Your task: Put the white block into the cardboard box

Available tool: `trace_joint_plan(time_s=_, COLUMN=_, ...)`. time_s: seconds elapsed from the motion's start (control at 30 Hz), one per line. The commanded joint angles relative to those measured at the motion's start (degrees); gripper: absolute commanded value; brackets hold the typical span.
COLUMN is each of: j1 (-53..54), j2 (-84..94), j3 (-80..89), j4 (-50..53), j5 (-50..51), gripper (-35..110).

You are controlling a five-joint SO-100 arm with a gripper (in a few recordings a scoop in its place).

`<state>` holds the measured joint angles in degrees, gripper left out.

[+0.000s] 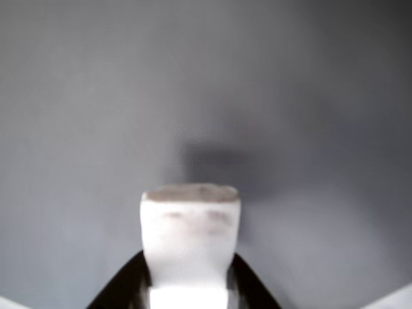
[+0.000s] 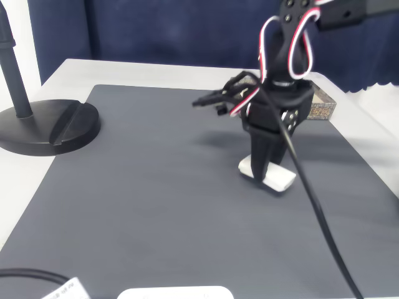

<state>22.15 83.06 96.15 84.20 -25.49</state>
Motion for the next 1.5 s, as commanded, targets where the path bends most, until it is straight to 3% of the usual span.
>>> trace_joint_plan(time_s=0.0, j1=1.93, j2=6.5, j3=-2.9, j4=3.6, j5=0.0, gripper=-2)
trace_joint_plan(time_s=0.7, j1=23.29, j2=5.19, j3=-20.57, j4=10.28, j5=20.3, gripper=-2)
trace_joint_plan(time_s=1.1, j1=41.22, j2=-8.17, j3=-37.0, j4=11.25, j5=36.91, gripper=-2)
trace_joint_plan(time_s=1.47, j1=48.08, j2=-21.09, j3=-50.71, j4=11.25, j5=42.71, gripper=-2)
